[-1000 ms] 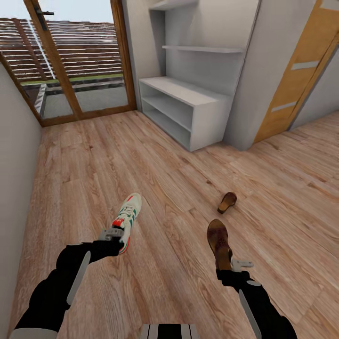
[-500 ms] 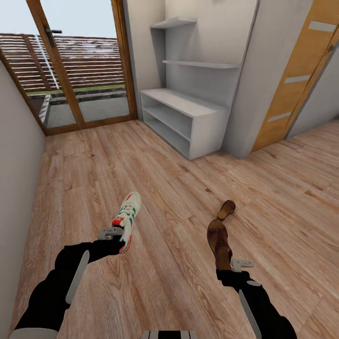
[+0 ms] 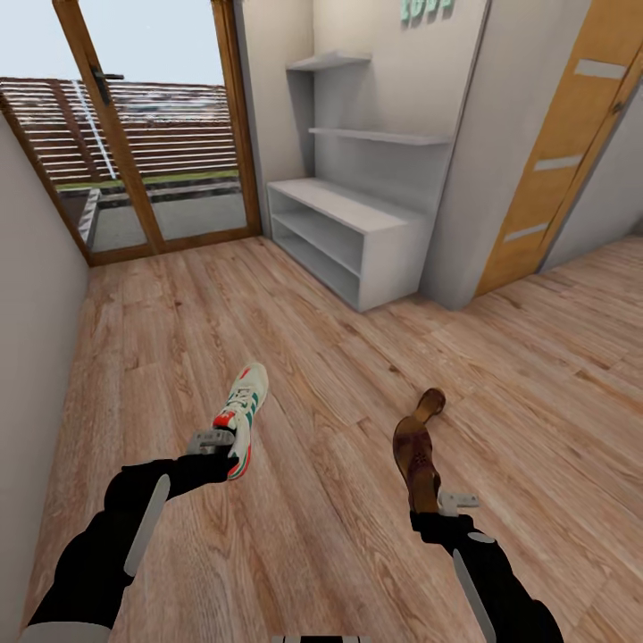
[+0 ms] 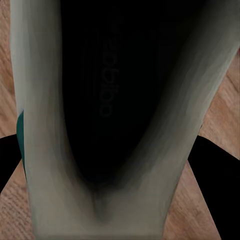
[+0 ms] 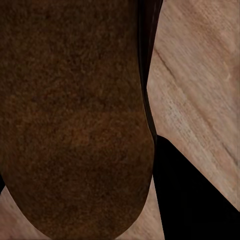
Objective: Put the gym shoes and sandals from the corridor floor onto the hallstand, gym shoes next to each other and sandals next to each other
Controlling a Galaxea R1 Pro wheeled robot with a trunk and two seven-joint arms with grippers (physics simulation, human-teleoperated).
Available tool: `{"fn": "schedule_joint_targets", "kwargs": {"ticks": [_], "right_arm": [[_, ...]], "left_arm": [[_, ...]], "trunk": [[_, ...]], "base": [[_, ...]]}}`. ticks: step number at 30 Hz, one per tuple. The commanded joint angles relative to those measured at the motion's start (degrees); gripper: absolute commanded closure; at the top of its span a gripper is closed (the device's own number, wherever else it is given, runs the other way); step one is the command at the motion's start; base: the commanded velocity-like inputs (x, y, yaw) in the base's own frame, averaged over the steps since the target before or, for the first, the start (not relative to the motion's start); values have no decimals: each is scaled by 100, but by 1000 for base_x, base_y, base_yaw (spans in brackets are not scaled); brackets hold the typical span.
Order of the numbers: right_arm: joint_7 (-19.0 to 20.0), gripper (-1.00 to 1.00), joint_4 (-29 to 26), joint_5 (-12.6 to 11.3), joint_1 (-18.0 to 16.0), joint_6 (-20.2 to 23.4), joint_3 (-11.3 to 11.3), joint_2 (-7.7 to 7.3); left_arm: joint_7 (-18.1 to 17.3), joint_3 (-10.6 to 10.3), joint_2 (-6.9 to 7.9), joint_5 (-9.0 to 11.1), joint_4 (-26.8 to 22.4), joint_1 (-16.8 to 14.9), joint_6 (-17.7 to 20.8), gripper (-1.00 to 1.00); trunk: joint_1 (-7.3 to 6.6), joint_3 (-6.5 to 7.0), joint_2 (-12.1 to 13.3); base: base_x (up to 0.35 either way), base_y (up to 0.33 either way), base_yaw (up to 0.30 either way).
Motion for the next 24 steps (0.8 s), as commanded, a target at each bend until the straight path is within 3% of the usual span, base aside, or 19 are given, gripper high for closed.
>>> {"fn": "schedule_joint_targets", "kwargs": {"ticks": [1, 14, 24], "right_arm": [[-18, 100, -8, -11, -2, 37, -4, 3], [-22, 100, -7, -10, -2, 35, -4, 3], [-20, 100, -7, -10, -1, 36, -4, 3]], "left_arm": [[9, 3, 0, 48, -3, -3, 38, 100], [6, 14, 0, 47, -36, -3, 36, 100], [1, 6, 0, 50, -34, -3, 37, 100]], "trunk": [[-1, 5, -2], [-1, 127, -2], [219, 41, -403]], "base": [[0, 0, 0], [0, 0, 0], [0, 0, 0]]}}
